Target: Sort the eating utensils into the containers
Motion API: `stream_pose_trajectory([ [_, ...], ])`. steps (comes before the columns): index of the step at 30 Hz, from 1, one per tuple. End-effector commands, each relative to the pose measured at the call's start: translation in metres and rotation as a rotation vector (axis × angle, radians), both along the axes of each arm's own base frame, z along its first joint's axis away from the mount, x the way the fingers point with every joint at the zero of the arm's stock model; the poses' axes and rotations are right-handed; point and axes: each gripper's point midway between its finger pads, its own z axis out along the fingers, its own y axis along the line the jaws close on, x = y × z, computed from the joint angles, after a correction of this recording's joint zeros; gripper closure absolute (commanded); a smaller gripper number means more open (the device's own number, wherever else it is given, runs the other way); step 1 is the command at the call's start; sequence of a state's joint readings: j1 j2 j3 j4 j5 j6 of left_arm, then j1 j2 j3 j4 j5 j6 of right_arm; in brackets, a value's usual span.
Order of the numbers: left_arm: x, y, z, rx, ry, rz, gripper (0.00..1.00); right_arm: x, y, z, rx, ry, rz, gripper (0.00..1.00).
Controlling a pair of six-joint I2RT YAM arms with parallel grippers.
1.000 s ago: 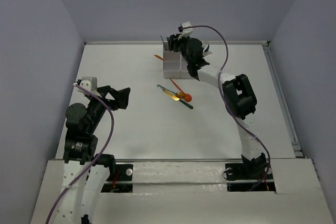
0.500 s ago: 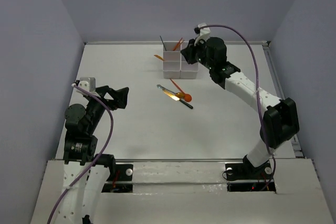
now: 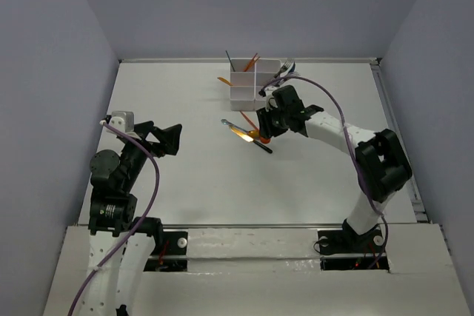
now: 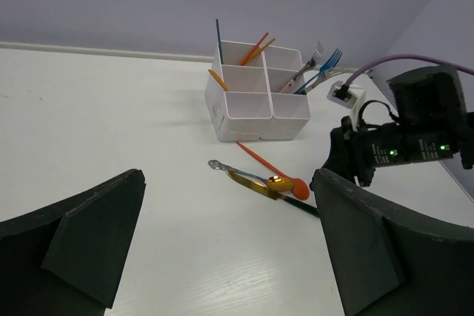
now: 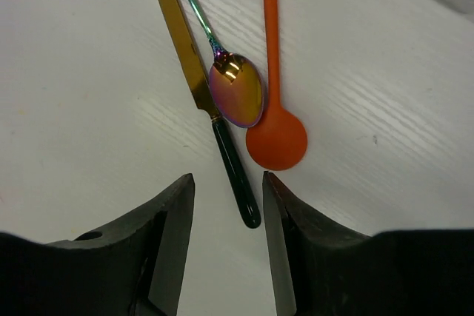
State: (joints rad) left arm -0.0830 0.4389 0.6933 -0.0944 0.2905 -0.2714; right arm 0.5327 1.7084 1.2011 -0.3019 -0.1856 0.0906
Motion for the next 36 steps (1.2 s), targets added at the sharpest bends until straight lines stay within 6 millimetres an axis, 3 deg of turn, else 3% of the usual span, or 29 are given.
stream_pose_trajectory([
  [1, -0.001, -0.001, 0.01, -0.006, -0.049, -0.012, 0.01, -0.004, 0.011, -0.024, -0.135, 0.047, 0.054, 0.53],
  [5, -0.002, -0.002, 0.01, -0.004, -0.05, -0.013, 0.01, -0.001, 0.012, -0.041, -0.183, 0.078, 0.053, 0.6],
  [10, -0.002, -0.003, 0.01, -0.007, -0.049, -0.021, 0.01, 0.004, 0.016, -0.049, -0.202, 0.073, 0.06, 0.61],
  [16, -0.002, -0.003, 0.009, -0.005, -0.048, -0.022, 0.01, -0.001, 0.024, -0.069, -0.25, 0.103, 0.085, 0.61],
  [20, -0.002, -0.003, 0.01, -0.007, -0.05, -0.023, 0.01, -0.013, 0.04, -0.082, -0.276, 0.123, 0.124, 0.62],
  [24, -0.003, -0.006, 0.01, -0.005, -0.051, -0.035, 0.01, -0.026, 0.051, -0.089, -0.301, 0.142, 0.148, 0.75],
  [25, -0.003, -0.005, 0.011, -0.007, -0.052, -0.032, 0.01, -0.029, 0.053, -0.089, -0.303, 0.139, 0.152, 0.83],
  [29, -0.003, -0.006, 0.011, -0.007, -0.052, -0.033, 0.01, -0.038, 0.055, -0.081, -0.302, 0.132, 0.145, 0.99],
  [32, -0.003, -0.006, 0.011, -0.007, -0.053, -0.033, 0.01, -0.044, 0.058, -0.067, -0.277, 0.113, 0.158, 1.0],
  [36, -0.003, -0.005, 0.011, -0.007, -0.052, -0.03, 0.01, -0.051, 0.075, -0.022, -0.159, 0.06, 0.207, 1.0],
])
